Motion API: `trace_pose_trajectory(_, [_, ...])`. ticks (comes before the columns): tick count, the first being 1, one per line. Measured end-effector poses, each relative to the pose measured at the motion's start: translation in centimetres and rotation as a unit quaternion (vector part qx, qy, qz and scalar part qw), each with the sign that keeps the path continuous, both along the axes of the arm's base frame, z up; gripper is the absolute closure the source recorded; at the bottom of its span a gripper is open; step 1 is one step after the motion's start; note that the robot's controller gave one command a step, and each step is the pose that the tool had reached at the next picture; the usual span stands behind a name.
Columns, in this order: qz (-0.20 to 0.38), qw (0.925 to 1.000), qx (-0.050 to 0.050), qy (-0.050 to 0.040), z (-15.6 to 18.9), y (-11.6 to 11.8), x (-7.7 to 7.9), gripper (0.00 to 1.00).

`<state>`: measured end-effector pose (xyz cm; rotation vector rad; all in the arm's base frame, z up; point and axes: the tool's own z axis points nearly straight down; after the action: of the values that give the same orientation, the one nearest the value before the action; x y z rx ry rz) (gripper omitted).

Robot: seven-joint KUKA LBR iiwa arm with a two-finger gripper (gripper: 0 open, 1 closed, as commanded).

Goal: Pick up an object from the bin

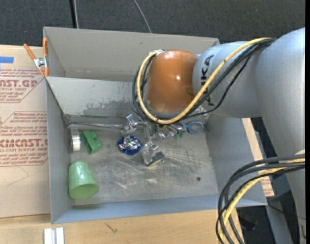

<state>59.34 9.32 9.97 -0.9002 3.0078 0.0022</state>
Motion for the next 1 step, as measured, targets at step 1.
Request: trace_pose_trajectory(1, [-0.012,0.9999,0.003,-0.0025,-2.57,-1.04,0.31,0.0])
